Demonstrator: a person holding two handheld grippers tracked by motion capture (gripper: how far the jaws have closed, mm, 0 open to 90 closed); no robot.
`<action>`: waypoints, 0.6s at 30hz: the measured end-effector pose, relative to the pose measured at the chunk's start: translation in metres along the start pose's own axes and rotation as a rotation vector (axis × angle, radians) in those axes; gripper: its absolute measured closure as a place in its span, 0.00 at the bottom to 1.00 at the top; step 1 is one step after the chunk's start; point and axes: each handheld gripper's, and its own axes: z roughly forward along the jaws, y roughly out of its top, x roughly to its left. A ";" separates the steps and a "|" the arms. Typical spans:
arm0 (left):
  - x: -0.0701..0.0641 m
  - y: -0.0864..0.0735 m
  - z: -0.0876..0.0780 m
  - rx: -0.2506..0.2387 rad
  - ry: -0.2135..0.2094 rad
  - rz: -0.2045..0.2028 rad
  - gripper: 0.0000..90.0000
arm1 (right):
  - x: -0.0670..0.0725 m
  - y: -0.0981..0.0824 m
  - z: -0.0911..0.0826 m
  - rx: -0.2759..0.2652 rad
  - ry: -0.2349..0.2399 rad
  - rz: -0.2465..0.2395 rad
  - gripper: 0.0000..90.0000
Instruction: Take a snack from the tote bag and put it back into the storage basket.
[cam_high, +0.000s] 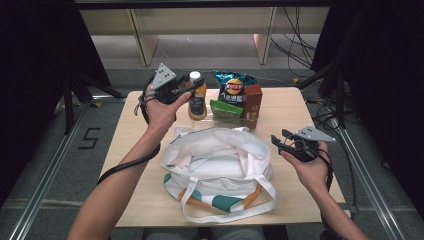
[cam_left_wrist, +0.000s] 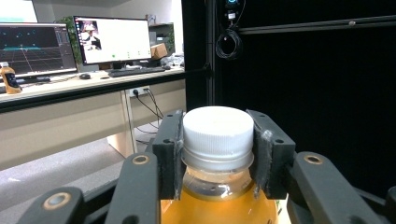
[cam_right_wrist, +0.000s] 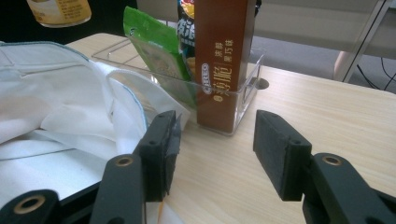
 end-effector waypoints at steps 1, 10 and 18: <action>0.000 0.000 0.000 0.003 -0.001 0.002 0.65 | 0.000 0.000 0.000 -0.002 -0.002 -0.003 0.55; 0.003 -0.003 0.005 0.007 0.003 -0.004 0.65 | -0.003 0.000 0.001 -0.010 0.001 -0.033 0.55; 0.006 -0.005 0.009 0.011 0.009 0.004 0.65 | -0.003 0.000 0.001 -0.011 -0.007 -0.041 0.55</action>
